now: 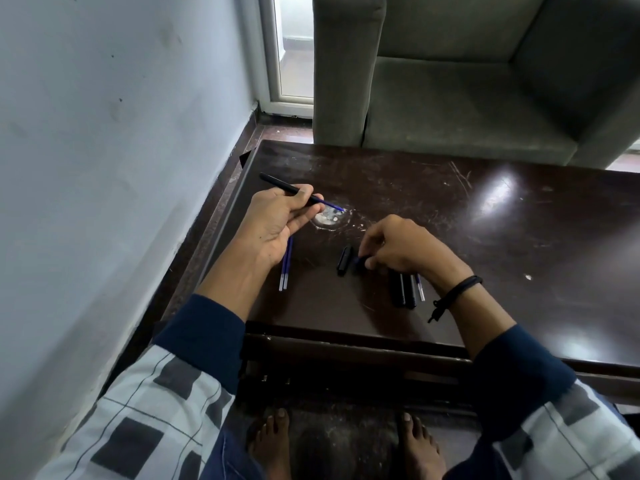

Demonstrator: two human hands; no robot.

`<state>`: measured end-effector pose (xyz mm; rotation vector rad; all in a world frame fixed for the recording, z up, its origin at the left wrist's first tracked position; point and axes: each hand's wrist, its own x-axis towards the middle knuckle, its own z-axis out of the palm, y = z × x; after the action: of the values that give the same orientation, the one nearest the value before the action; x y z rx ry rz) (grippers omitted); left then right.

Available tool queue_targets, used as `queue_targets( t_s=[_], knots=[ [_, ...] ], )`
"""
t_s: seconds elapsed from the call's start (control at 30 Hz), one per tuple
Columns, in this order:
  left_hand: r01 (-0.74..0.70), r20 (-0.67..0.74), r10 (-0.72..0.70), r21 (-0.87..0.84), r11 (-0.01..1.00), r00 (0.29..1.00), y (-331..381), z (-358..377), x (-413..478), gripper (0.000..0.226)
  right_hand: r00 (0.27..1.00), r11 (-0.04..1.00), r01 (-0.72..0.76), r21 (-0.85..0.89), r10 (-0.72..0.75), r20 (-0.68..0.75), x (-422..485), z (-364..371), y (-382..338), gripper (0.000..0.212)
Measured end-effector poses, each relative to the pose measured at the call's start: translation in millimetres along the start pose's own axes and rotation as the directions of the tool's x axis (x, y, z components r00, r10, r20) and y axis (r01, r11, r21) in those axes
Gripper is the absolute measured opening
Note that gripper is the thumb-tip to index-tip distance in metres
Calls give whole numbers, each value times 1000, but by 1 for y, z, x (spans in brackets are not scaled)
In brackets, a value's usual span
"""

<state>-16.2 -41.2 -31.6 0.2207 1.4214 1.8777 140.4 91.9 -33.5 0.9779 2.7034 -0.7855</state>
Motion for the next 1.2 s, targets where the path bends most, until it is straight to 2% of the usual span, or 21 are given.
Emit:
queue_targets(
  t_s=[0.07, 0.13, 0.2, 0.77, 1.0, 1.2],
  knots=[
    [-2, -1, 2, 0, 1000, 1000, 1, 0, 0, 7, 998, 984, 36, 174, -28, -47, 0, -6, 3, 18],
    [1, 0, -1, -2, 1000, 1000, 1, 1, 0, 6, 980, 942, 83, 325, -18, -199, 0, -7, 5, 14],
    [4, 4, -4, 0, 1000, 1000, 0, 1, -1, 6, 954, 911, 120, 395, 5, -300, 2, -4, 4, 10],
    [6, 14, -7, 76, 997, 1000, -4, 4, -2, 8, 911, 916, 199, 347, -42, -411, 3, 10, -5, 12],
    [19, 38, -21, 67, 998, 999, -8, 8, -2, 7, 879, 904, 282, 320, -110, -464, 2, 13, -12, 14],
    [18, 46, -21, 75, 997, 999, -14, 11, -1, 8, 862, 886, 293, 359, -82, -501, -1, 15, -15, 12]
  ],
)
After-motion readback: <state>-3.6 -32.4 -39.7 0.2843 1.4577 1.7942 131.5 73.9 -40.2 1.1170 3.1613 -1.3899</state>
